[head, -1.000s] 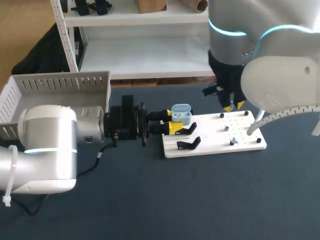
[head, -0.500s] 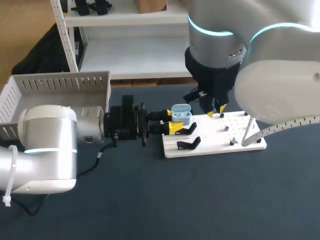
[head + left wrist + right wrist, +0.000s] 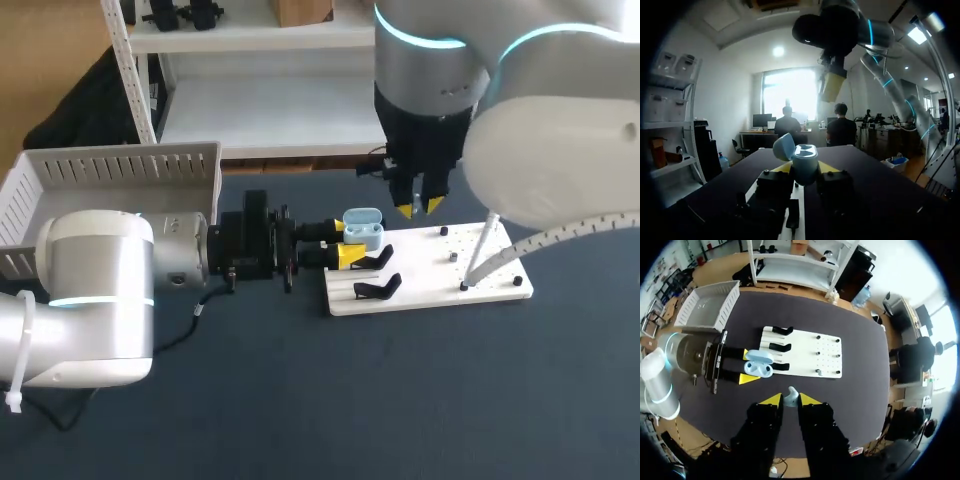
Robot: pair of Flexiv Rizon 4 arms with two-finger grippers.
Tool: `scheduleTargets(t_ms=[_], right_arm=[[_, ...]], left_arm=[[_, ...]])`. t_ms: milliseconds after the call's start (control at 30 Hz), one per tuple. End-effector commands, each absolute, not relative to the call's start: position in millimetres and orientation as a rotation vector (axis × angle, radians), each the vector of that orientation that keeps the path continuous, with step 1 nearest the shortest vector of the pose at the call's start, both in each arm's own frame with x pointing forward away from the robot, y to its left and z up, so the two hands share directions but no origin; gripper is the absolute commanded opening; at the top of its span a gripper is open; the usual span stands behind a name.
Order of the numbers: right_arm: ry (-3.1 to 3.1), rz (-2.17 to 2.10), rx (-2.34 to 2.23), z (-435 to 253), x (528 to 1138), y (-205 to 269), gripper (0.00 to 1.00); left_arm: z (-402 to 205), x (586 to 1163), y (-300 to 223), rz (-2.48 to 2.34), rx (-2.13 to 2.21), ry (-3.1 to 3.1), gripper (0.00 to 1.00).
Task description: Pick up each earbud case from the left stands, insert the matching earbuds, close the lid, and place the case in the box.
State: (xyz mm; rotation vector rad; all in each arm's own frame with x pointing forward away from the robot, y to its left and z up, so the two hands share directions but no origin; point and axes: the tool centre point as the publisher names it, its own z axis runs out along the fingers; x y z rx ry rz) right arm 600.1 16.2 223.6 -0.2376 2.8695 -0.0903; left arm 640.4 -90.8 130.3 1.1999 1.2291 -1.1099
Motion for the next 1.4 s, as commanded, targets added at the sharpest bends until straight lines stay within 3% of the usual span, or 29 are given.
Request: scheduleTargets(t_ms=[33, 967, 1400], right_arm=[[2.872, -0.136, -0.022, 216.3, 604.7, 23.0, 0.00], [2.907, -0.084, 0.022, 204.7, 606.8, 22.3, 0.00], [2.956, -0.073, 0.594, 215.8, 619.8, 49.5, 0.00]], left_arm=[[129.4, 639.9, -90.7, -1.108, 1.196, 1.226, 0.00], [129.4, 639.9, -90.7, -1.108, 1.196, 1.226, 0.00], [129.4, 639.9, -90.7, -1.108, 1.196, 1.226, 0.00]])
